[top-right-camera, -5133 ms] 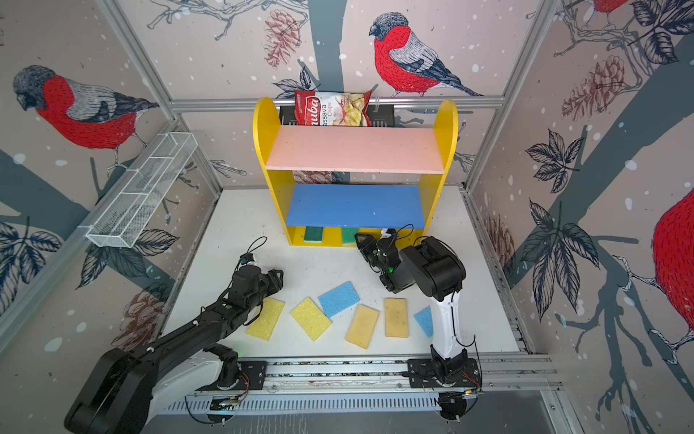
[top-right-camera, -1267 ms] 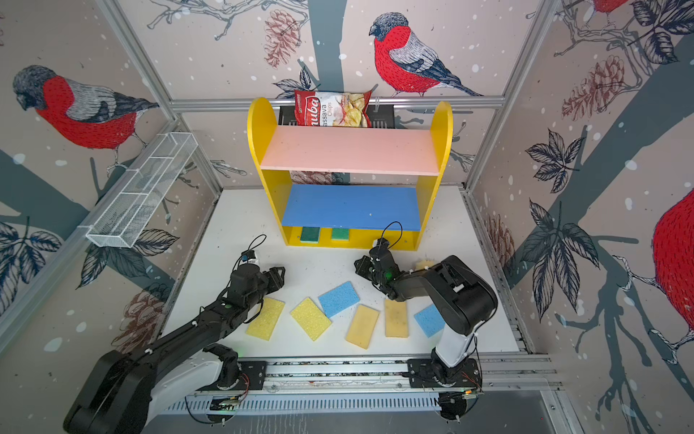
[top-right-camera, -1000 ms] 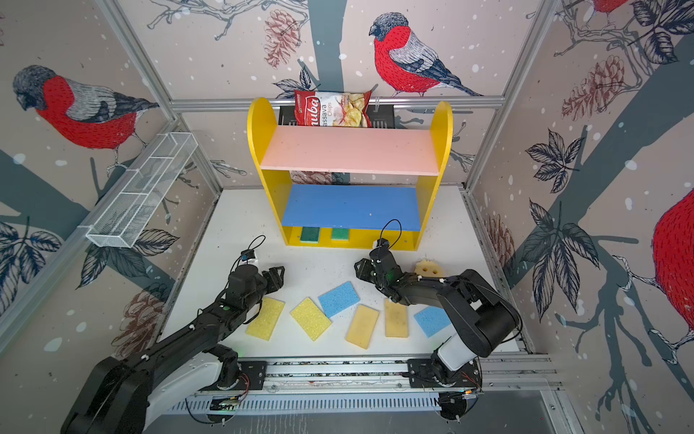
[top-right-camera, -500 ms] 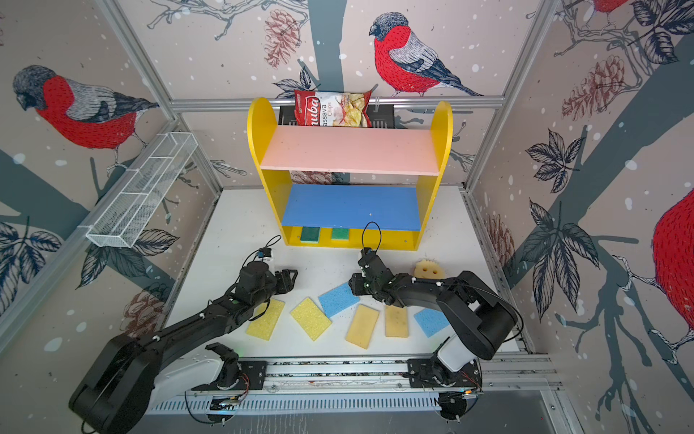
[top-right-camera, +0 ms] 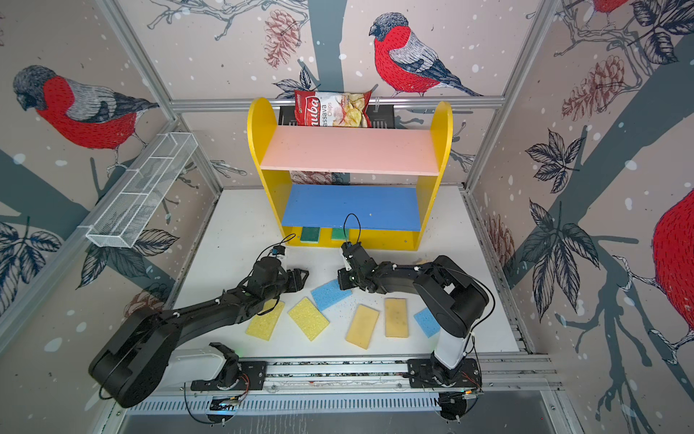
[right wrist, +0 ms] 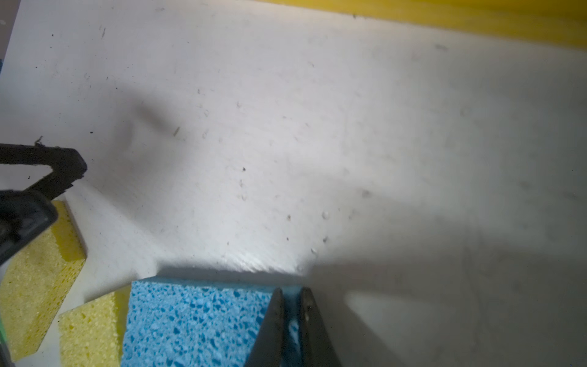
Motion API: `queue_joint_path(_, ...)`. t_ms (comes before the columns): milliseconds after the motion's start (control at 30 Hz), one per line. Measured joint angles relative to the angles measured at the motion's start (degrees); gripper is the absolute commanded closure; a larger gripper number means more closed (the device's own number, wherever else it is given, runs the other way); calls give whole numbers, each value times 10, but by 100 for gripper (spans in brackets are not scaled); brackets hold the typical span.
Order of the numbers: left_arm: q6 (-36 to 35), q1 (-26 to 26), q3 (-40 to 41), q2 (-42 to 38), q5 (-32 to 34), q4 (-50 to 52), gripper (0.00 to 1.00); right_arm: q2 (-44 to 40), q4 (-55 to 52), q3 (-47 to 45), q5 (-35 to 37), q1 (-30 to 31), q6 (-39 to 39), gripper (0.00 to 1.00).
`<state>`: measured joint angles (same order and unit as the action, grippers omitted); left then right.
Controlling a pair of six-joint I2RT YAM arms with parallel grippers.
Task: Arrange cleaning sponges on a shelf
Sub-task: Move the cleaning sponge to the center of the table.
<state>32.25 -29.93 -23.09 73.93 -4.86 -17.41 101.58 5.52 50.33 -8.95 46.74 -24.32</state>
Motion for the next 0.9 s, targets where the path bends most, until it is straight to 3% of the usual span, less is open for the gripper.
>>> queue_joint_path(167,4,-10,-2,10,-11,-5,40,22,-35,75,15,-4,54,84)
queue_joint_path(267,5,-19,-10,27,-14,-7,41,21,-43,99,26,-13,78,59)
queue_joint_path(367,5,-30,-22,42,-15,-8,41,8,-47,100,31,-25,80,49)
queue_joint_path(567,10,-41,-24,55,-13,-14,41,-47,-28,38,29,-55,56,45)
queue_joint_path(900,23,-52,-29,77,-13,-20,41,-164,7,-97,23,-72,-59,44)
